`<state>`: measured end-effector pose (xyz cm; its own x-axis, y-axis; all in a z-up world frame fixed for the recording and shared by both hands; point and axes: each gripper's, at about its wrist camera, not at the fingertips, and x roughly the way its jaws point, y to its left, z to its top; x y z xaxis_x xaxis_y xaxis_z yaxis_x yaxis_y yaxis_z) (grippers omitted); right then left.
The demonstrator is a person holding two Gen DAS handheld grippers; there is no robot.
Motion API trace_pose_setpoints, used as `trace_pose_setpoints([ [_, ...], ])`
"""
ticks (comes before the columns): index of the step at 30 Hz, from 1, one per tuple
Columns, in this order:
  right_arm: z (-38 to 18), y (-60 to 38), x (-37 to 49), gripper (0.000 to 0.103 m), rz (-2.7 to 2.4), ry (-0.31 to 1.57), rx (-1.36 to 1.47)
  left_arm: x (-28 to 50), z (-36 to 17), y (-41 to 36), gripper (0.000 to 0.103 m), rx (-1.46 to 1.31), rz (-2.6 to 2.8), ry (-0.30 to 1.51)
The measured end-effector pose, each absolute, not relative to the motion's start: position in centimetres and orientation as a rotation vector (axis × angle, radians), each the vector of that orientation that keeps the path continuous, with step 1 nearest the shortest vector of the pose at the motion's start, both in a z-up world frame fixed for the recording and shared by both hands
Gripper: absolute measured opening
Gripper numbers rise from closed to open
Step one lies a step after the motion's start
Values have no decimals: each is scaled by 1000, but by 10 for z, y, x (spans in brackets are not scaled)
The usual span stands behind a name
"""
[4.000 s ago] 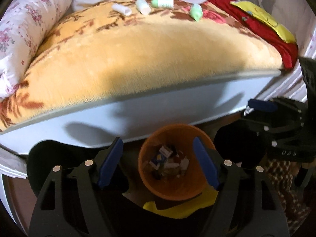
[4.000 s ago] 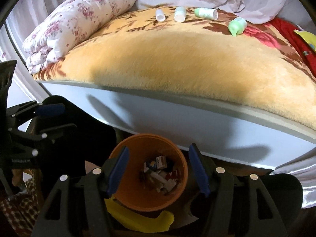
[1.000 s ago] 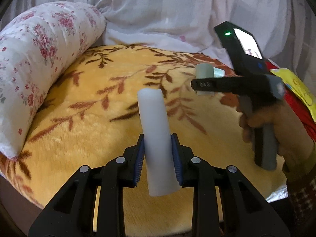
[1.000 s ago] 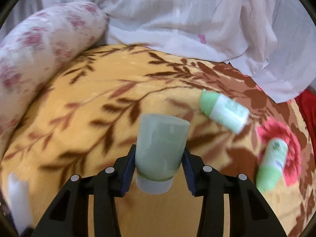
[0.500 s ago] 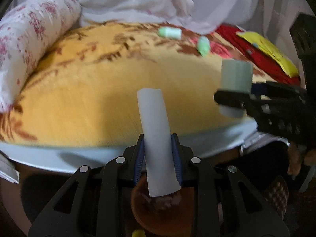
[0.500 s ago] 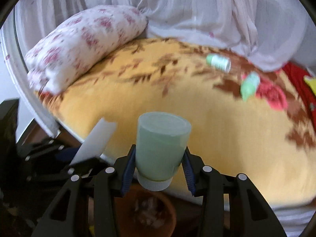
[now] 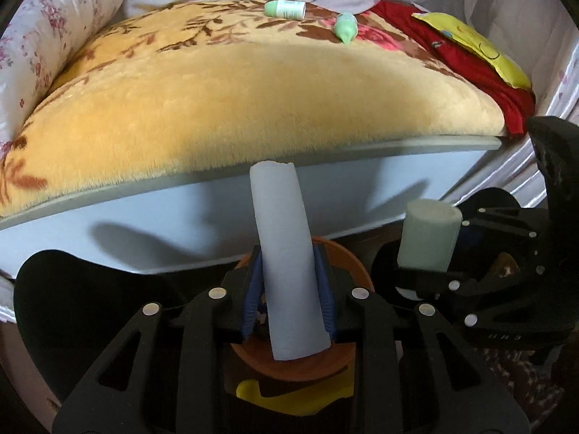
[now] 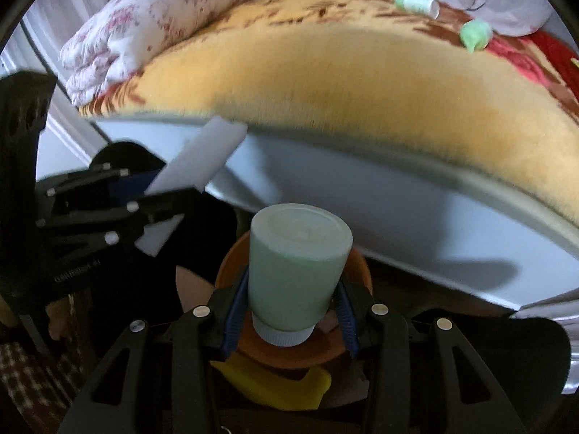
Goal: Collect trash
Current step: 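Lower the white tube and pale green bottle into the orange bin and open both tools, then move both tools back over the last two green items on the bed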
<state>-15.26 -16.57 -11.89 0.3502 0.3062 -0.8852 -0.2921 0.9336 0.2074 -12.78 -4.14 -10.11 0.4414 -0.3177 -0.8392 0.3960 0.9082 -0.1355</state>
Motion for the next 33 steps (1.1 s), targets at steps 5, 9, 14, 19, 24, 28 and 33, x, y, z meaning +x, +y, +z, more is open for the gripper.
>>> trace_pose_setpoints([
  [5, -118, -166, -157, 88, 367, 1126, -15, -129, -97, -39, 78, 109, -377, 1008],
  [9, -107, -173, -156, 98, 339, 1062, -35, -128, -90, -37, 86, 116, -359, 981],
  [14, -95, -184, -151, 98, 309, 978, 3, -126, -85, -34, 90, 94, -347, 950],
  [19, -81, -195, -142, 98, 265, 915, 14, -118, -77, -31, 90, 96, -318, 919],
  [24, -70, -203, -124, 98, 227, 876, 13, -106, -68, -28, 90, 71, -304, 895],
  [28, -56, -217, -100, 98, 177, 820, -15, -90, -60, -32, 90, 70, -297, 867],
  [33, -32, -246, -42, 98, 84, 762, -3, -72, -49, -40, 90, 62, -308, 830],
])
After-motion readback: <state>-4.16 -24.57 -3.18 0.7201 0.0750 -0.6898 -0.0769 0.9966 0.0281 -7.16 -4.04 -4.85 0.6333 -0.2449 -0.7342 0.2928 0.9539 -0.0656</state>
